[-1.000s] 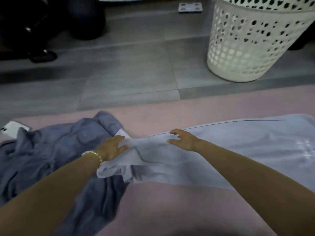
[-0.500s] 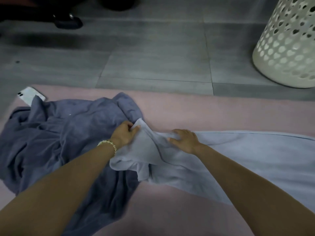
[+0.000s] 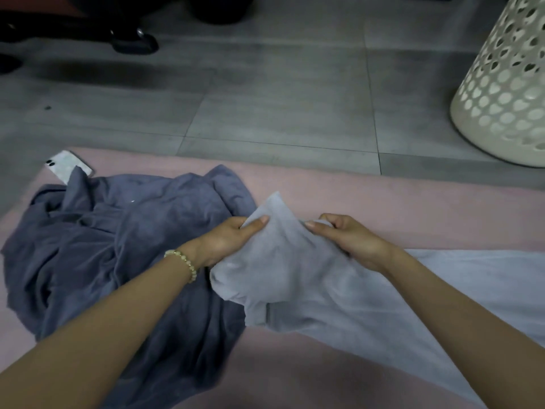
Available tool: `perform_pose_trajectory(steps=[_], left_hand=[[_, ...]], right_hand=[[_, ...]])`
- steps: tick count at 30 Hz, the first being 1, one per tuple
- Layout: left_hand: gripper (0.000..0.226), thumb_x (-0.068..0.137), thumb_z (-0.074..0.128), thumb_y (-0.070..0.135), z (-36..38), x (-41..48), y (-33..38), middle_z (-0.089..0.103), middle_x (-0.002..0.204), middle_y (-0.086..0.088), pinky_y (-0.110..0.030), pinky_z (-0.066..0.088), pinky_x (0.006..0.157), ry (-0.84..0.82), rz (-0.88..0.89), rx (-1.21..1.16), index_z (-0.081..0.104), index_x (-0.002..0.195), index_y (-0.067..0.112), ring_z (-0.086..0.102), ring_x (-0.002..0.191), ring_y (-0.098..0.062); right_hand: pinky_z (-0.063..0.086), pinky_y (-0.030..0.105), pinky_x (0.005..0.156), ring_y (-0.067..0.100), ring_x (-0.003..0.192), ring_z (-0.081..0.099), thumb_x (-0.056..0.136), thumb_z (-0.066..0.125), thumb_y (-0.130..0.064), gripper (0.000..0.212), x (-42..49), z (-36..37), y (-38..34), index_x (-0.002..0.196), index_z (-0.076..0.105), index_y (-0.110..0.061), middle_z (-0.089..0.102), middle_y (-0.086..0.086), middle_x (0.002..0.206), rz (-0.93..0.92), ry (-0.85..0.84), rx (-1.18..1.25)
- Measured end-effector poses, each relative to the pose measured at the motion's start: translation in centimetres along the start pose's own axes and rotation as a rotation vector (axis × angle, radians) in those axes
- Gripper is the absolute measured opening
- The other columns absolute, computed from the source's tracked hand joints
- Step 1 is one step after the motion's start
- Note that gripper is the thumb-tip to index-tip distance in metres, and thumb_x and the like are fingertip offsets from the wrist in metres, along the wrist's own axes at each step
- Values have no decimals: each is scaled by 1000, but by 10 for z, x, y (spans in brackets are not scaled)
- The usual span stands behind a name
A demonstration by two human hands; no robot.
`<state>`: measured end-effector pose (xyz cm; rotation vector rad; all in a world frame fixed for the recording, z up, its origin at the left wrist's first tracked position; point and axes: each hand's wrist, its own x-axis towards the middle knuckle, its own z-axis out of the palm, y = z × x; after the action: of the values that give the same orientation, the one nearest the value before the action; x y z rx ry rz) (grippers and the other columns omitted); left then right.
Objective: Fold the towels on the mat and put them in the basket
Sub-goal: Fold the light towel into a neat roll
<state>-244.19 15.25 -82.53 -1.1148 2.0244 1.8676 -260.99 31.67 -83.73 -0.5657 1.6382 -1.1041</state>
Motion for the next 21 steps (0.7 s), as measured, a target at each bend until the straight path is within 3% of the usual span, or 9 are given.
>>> perform_pose_trajectory(steps=[2, 4, 7, 9, 12, 13, 16, 18, 21], left_hand=[[50, 93, 47, 46, -2, -12, 15, 72, 94, -12, -22, 54, 75, -43, 25, -17, 67, 98, 1, 67, 84, -17], [41, 96, 46, 38, -8, -15, 37, 72, 85, -8, -18, 54, 67, -42, 69, -141, 68, 93, 3, 68, 77, -14], [33, 98, 45, 35, -29, 9, 67, 68, 94, -8, -22, 53, 70, 90, 188, -389, 64, 104, 9, 64, 85, -18], [29, 99, 43, 33, -39, 35, 66, 60, 98, -7, -24, 49, 72, 241, 263, -502, 51, 118, 12, 57, 89, -21], [25, 97, 48, 31, -38, 54, 24, 52, 74, -2, -28, 44, 65, 514, 202, -145, 55, 94, 7, 52, 72, -17], [29, 95, 51, 33, -31, 52, 7, 50, 68, -4, -31, 44, 63, 483, 162, -6, 53, 81, 9, 51, 68, -18], [49, 85, 56, 57, -8, 29, -37, 56, 57, -8, -29, 51, 56, 188, -78, 333, 49, 65, 13, 57, 51, -19], [60, 75, 55, 71, 8, 10, -52, 66, 67, -13, -29, 56, 54, 78, -209, 497, 53, 74, 11, 65, 56, -24], [76, 68, 52, 81, 26, -10, -57, 68, 89, -5, -28, 54, 59, 156, -206, 740, 51, 102, 13, 62, 63, -21]], right_hand=[[29, 18, 42, 6, 44, 34, 89, 61, -31, 35, -14, -11, -24, 60, 43, -20, 41, -6, 51, -46, -64, -4], [28, 18, 42, 5, 43, 33, 89, 60, -31, 34, -15, -20, -51, 62, 45, -17, 41, -5, 51, -105, -35, -18], [34, 21, 50, 6, 53, 42, 90, 62, -30, 24, 17, -25, -85, 73, 54, -16, 50, -1, 65, -270, 283, -45], [42, 16, 64, 3, 71, 53, 94, 56, -22, 10, 47, -26, -90, 95, 62, -14, 59, 0, 83, -353, 483, -49], [36, 12, 89, 7, 105, 50, 96, 53, -18, 30, 67, -21, -57, 123, 56, -5, 57, 4, 117, -323, 521, -190], [36, 10, 86, 2, 101, 51, 95, 55, -15, 29, 62, -17, -39, 122, 56, -4, 57, 3, 114, -312, 495, -228], [42, 5, 59, -10, 61, 56, 91, 60, -11, 11, 31, 1, 25, 100, 61, -5, 59, 1, 82, -178, 338, -233], [45, 9, 56, 1, 60, 57, 90, 63, -18, 9, 4, 14, 63, 86, 62, -10, 60, 0, 71, -20, 178, -250], [46, 9, 63, 4, 70, 60, 85, 70, -26, 12, -24, 28, 97, 79, 63, -18, 64, -5, 75, 76, 56, -278]])
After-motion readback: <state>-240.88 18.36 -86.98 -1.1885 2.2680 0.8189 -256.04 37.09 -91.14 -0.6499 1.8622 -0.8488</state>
